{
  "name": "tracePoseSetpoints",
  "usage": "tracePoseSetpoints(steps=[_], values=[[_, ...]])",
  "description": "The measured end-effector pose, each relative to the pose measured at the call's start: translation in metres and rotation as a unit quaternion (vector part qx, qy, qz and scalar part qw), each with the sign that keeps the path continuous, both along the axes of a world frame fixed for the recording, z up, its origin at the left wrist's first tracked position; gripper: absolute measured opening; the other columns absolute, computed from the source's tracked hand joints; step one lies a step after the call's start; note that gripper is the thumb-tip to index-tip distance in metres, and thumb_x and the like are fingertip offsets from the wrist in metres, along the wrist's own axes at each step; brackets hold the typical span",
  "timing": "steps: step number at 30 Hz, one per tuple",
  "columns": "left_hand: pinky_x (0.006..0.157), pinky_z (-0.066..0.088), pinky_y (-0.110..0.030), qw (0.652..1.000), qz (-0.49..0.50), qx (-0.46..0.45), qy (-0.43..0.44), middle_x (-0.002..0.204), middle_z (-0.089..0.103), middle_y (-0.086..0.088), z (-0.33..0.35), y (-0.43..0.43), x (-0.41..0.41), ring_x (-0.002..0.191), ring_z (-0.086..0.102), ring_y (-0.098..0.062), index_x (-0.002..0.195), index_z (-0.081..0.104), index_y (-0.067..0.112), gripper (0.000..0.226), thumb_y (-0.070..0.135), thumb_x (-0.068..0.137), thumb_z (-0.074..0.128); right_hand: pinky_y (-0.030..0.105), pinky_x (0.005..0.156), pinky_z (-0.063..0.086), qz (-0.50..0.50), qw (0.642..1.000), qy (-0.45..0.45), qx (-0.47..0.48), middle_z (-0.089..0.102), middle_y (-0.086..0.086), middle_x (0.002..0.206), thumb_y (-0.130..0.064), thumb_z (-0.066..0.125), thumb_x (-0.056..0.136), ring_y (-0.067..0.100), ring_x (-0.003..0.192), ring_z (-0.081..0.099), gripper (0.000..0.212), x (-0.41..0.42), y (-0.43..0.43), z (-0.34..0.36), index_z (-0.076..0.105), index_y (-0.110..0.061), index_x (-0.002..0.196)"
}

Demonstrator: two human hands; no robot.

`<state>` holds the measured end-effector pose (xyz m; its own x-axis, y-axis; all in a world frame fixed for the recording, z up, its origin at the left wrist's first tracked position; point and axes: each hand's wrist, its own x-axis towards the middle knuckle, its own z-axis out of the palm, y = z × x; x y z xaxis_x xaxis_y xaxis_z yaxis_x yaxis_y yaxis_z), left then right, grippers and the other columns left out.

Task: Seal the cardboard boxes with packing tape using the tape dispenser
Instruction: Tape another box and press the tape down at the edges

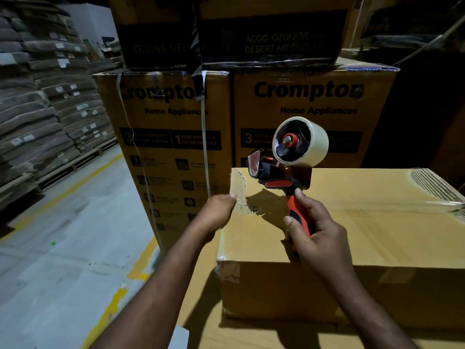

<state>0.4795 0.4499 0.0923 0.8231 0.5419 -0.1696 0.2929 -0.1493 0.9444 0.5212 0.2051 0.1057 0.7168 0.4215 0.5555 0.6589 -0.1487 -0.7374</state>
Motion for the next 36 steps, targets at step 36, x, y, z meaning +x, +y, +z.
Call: tracePoseSetpoints(steps=[36], values=[[0.090,0.055,-0.047,0.968,0.096,-0.101,-0.209,0.118,0.051,0.033,-0.023,-0.034,-0.090,0.115,0.056,-0.012,0.138,0.051,0.054,0.037,0.045,0.105,0.035,0.040,0.085,0.059,0.005,0.998,0.069,0.003,0.058,-0.006,0.135,-0.033,0.062,0.093,0.018,0.113,0.063,0.056,-0.023,0.061,0.007,0.042,-0.040,0.144]])
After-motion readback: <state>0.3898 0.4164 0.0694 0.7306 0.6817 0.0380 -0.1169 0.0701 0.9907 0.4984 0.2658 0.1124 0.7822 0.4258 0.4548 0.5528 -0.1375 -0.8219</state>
